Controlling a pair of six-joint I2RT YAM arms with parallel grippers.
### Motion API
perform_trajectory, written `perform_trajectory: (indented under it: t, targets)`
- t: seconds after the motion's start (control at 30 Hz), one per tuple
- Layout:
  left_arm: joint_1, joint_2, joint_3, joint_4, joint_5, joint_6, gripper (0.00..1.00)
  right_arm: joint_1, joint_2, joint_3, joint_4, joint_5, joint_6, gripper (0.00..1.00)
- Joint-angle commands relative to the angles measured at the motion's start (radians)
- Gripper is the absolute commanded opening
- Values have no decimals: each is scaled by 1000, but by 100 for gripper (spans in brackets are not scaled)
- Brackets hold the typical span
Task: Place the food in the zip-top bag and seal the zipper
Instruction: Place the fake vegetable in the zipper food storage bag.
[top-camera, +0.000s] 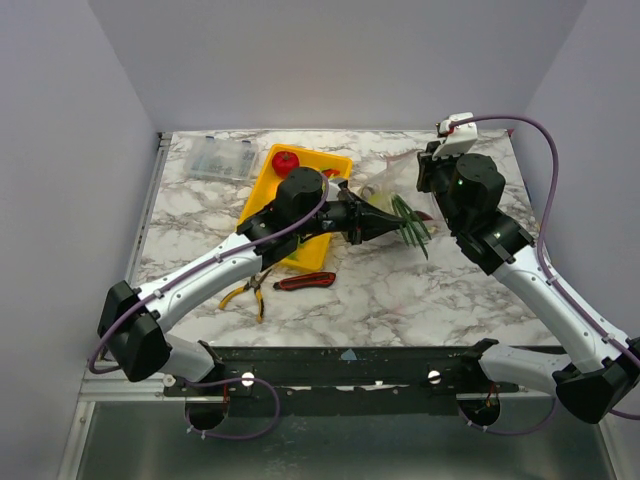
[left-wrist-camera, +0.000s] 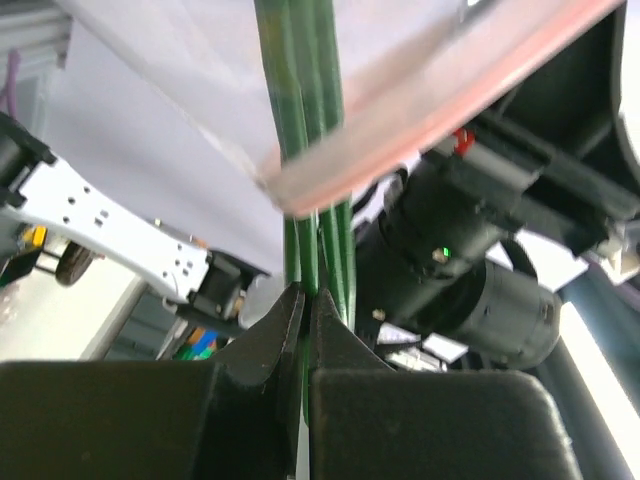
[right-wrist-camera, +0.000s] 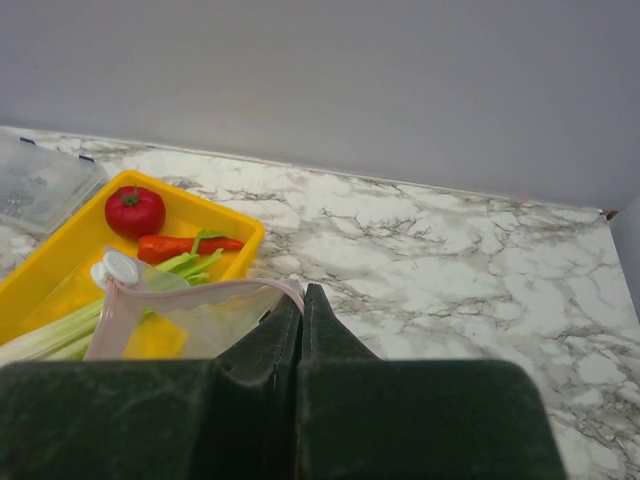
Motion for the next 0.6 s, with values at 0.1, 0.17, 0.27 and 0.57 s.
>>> perform_trajectory:
  t: [0.1,0.17,0.27,0.57]
  targets:
    - [0,-3,67,-86,-263,-142,0,1,-17,5,12,19,71,1]
    - [-5,-5,110,-169,-312,-129,0,0,-6,10,5,36,81,1]
    - [-6,19,114,-144,-346,-173,0,0,4,22,-7,40,104,1]
    - [65,125,139,-201,-437,-132,0,4,-10,63,-70,-59,220,1]
